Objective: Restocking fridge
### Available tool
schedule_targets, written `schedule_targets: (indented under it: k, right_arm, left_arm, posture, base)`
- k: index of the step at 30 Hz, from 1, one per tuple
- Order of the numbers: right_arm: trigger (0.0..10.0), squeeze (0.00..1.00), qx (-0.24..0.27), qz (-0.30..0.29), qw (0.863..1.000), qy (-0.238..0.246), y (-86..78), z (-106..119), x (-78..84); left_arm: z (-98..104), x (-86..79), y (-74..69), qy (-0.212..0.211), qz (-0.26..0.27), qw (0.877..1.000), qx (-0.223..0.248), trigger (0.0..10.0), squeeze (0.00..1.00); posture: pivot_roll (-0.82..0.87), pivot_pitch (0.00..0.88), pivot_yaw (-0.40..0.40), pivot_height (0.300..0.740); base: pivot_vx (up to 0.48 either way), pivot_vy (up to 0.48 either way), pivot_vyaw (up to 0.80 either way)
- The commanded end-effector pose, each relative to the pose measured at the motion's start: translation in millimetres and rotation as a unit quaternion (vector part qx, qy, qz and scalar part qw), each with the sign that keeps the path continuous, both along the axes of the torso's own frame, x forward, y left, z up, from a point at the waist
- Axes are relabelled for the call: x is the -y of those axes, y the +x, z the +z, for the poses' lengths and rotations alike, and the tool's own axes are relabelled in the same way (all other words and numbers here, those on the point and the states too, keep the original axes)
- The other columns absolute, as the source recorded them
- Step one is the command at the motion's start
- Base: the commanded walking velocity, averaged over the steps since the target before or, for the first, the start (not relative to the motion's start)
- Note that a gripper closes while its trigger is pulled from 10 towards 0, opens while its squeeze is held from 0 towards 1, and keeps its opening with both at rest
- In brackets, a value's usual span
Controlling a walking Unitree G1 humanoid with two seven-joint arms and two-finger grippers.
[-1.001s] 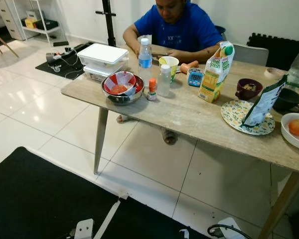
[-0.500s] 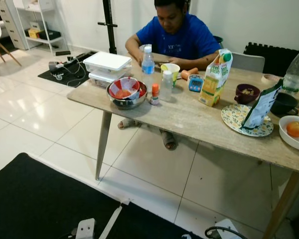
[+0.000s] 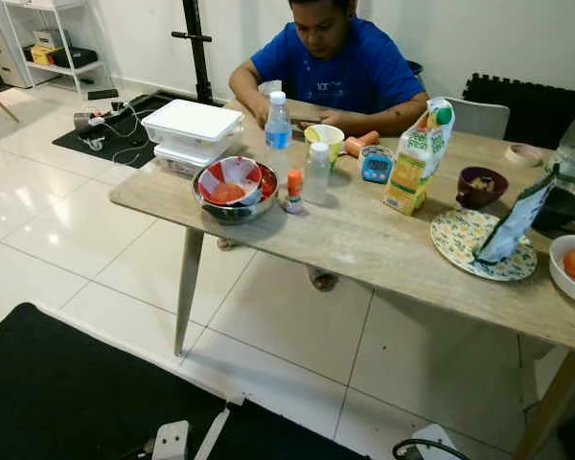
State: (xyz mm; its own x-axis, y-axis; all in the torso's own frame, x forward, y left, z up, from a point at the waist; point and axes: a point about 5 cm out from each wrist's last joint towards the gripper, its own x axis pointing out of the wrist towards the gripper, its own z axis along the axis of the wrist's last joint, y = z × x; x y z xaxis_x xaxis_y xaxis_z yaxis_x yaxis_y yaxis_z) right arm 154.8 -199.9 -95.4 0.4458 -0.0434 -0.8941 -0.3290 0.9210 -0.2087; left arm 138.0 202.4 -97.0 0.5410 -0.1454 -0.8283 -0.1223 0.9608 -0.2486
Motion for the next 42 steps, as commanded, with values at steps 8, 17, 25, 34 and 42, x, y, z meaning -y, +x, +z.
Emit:
schedule_targets:
  k: [8,17,25,34,42]
  right_arm:
    - [10.0,0.00,-0.016,0.001,1.000,-0.005,-9.1,-4,0.0]
    - [10.0,0.00,-0.020,-0.001,1.000,-0.005,-13.3,-5,-0.3]
    - [10.0,0.00,-0.020,-0.002,1.000,-0.007,-14.3,-5,2.2]
    - [10.0,0.00,-0.020,-0.002,1.000,-0.006,-13.7,-5,1.6]
    - [10.0,0.00,-0.019,0.001,1.000,-0.006,-11.7,-4,1.4]
  left_arm:
    - [-2,0.2,-4.9,0.001,-0.016,1.000,-0.007,10.0,0.00]
    - [-3,1.0,-7.8,0.000,-0.019,1.000,-0.011,10.0,0.00]
    - [-2,5.4,-5.0,-0.013,-0.017,1.000,-0.002,10.0,0.00]
    - [-3,2.5,-7.8,-0.013,0.000,1.000,-0.008,10.0,0.00]
    - [2,-22.3,-5.8,-0.001,0.119,0.993,0.012,10.0,0.00]
  posture:
    - [-0.01,0.013,-0.013,0.740]
    - [-0.02,0.020,-0.010,0.740]
    - [-0.02,0.022,-0.014,0.740]
    - [-0.02,0.022,-0.016,0.740]
    - [-0.01,0.025,-0.021,0.740]
  base:
    - [0.253,0.000,0.00]
    - [0.260,0.000,0.00]
    - [0.097,0.000,0.00]
    - [0.028,-0.267,0.00]
    - [0.000,0.000,0.00]
